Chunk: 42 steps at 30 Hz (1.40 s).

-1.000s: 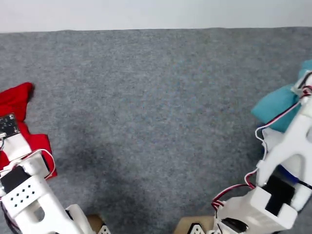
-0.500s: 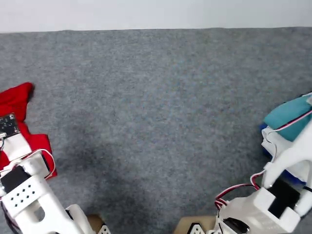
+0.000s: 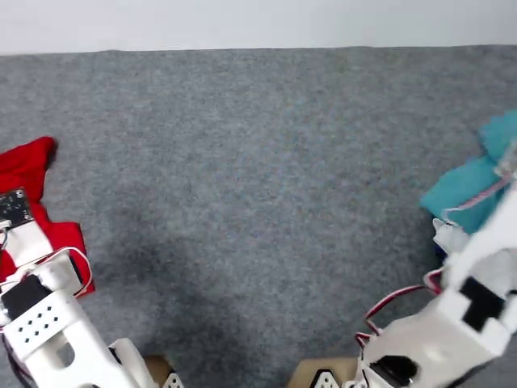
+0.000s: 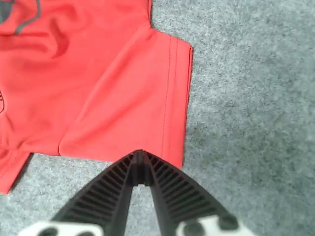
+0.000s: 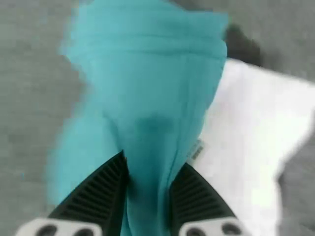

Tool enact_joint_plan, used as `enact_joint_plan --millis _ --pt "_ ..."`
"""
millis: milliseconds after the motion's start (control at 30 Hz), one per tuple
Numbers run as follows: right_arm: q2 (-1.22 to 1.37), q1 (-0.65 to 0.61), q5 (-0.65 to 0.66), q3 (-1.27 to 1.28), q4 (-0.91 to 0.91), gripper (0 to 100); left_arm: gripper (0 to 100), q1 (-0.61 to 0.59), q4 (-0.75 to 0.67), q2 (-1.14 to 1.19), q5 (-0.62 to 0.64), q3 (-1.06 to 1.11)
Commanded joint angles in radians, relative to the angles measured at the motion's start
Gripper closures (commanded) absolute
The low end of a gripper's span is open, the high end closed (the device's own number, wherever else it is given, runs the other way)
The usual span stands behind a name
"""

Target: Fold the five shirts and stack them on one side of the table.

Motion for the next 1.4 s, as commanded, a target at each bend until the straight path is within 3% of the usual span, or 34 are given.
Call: enact_joint_plan --millis 0,200,467,700,800,1100,1200,1267,1367 --pt "0.050 0.122 0.071 -0.011 -0.016 98.9 100 0.002 0.005 -0.020 -0.009 -0.013" --pt "0.183 0.209 0.120 -0.015 -0.016 98.9 100 0.037 -0.002 -0.020 -0.009 -0.013" --pt "0.193 0.208 0.121 -0.021 -0.042 98.2 100 0.160 -0.002 -0.020 -0.009 -0.013" --pt "0.140 0.173 0.081 -0.089 0.139 69.6 100 0.163 -0.002 -0.020 -0.009 -0.013" --pt "0.087 0.116 0.071 -0.146 0.225 65.2 100 0.163 -0.009 -0.015 -0.009 -0.012" --pt "-0.114 -0.059 0.066 -0.155 0.398 65.3 100 0.160 -0.031 -0.020 -0.009 0.019" --pt "-0.133 -0.076 0.002 -0.153 0.441 65.4 100 0.160 -0.031 -0.020 -0.009 0.019" --pt "-0.117 -0.076 -0.029 -0.153 0.458 68.7 100 0.160 -0.031 -0.020 -0.009 0.019" --pt "-0.071 -0.082 -0.031 -0.153 0.458 81.8 100 0.160 -0.031 -0.020 -0.009 0.019"
